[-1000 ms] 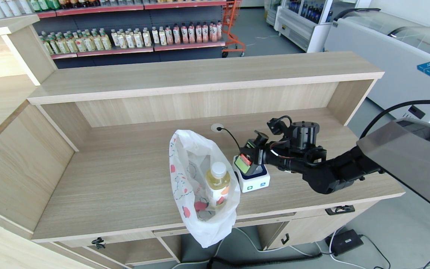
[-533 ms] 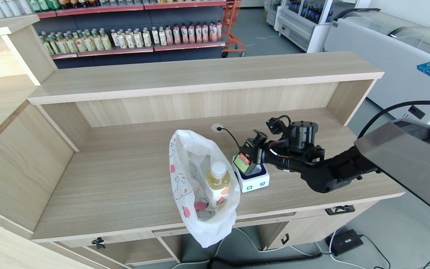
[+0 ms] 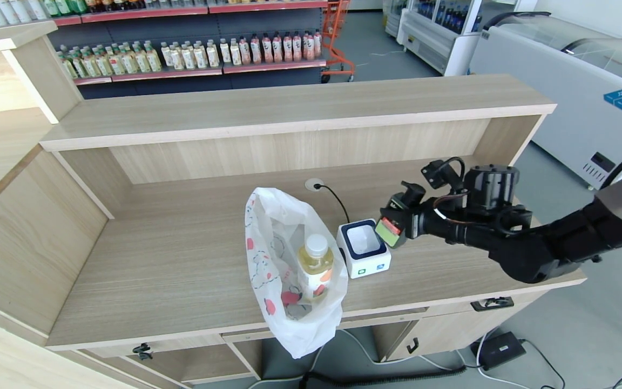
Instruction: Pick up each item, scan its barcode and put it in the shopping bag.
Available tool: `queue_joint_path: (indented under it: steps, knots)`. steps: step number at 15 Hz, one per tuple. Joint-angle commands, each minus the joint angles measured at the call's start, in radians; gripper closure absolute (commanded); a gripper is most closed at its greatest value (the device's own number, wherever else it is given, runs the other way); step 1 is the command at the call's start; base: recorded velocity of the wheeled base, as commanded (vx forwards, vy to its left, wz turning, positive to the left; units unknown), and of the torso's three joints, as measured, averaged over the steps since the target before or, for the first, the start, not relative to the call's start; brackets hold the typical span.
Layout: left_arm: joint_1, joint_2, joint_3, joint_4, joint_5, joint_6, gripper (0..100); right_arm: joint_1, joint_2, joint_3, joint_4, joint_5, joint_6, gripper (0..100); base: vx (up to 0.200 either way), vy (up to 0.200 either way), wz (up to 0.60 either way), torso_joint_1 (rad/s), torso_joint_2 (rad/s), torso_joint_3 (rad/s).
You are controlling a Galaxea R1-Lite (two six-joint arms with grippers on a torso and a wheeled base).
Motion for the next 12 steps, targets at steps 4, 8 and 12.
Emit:
queue_joint_path:
  steps: [4,8,12]
  knots:
    - [0.000,0.000,0.000,0.000,0.000,0.000,0,-0.297,-0.459,0.409,-0.157,0.001,-0.321,100,0.000,0.000,0.00,0.000,0.00,0.000]
    - [0.000,0.000,0.000,0.000,0.000,0.000,0,-0.360,-0.530,0.427,-0.168,-0.002,-0.324,100,0.000,0.000,0.00,0.000,0.00,0.000]
    - [0.000,0.000,0.000,0.000,0.000,0.000,0,-0.432,-0.537,0.421,-0.167,-0.027,-0.418,100,0.000,0.000,0.15,0.002,0.00,0.002]
